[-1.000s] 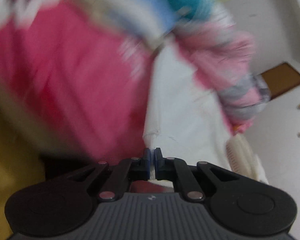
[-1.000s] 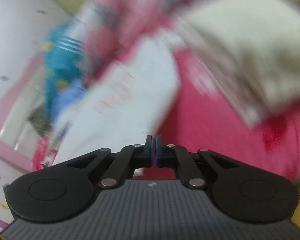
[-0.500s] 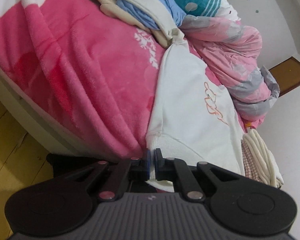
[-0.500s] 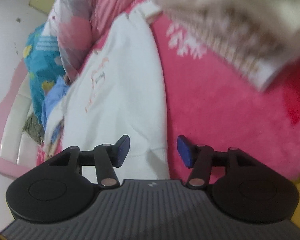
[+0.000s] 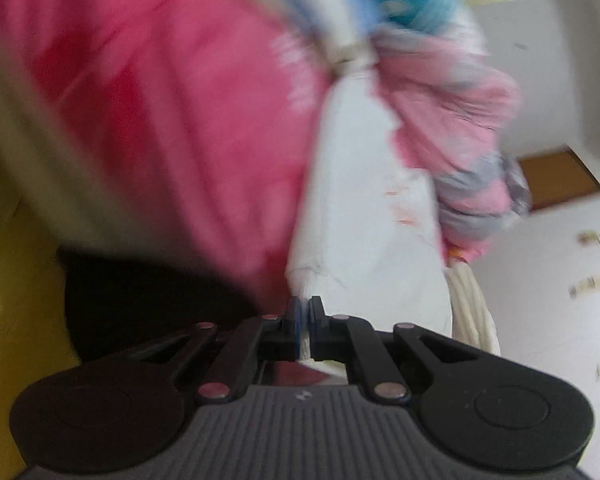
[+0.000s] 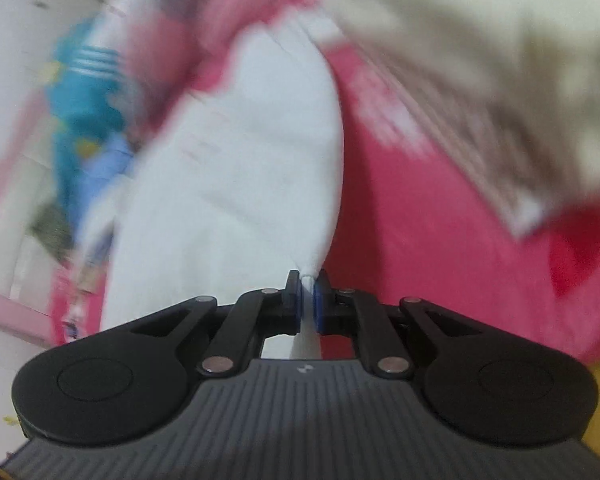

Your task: Fold clothes

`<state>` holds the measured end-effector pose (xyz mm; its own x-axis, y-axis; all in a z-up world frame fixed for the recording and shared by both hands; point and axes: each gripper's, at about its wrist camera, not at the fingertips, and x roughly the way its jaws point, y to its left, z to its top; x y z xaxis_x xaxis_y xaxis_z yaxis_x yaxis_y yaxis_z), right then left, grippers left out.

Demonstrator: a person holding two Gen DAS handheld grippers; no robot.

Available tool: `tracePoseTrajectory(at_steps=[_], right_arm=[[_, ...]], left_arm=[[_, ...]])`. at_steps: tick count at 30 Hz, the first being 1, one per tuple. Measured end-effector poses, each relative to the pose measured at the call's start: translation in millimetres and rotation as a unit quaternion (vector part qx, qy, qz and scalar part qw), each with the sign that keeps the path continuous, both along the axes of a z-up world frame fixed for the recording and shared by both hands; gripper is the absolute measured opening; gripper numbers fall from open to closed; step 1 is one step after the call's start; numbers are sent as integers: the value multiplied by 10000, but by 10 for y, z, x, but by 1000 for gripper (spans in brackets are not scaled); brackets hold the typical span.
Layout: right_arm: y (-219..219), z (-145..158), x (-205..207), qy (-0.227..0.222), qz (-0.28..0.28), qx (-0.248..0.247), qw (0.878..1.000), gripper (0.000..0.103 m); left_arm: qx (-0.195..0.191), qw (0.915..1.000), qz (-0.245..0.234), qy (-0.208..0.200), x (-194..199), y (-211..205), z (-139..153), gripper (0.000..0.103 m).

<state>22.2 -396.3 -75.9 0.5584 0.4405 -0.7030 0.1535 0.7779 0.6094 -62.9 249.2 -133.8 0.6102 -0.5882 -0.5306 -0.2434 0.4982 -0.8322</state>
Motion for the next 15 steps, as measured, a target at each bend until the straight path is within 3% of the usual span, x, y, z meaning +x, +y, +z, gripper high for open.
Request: tracePoseTrajectory(at_steps=[1,3,6,8,9,12,15], right_arm=[[-20,-15,20,-10,-67,132,9999,4],[-27,154,-4,-296,-60,221,9993,4],[24,192,-110,-302,90,-125,9994,4],[57,218,-180,-305,190,-356,9987,4],[65,182,-204,-256,221,-447,9984,5],[-21,-377,-165,360,112,-436,9983,6],[-186,-354,-252,233,-83,-53,9997,10]], left_arm=[[-70,10000,24,46,16,22,-49,4],[26,9996,-55,-264,11,30,115,4],[264,9985,-154,-454,-16,21,301,4],[419,9985,-228,-250,22,-14,217,4],[536,9981,-287,-57,68,-38,117,4],[687,9967,-401,183,187,-70,-74,4],[1204,9917,-447,65,153,-50,148,10]])
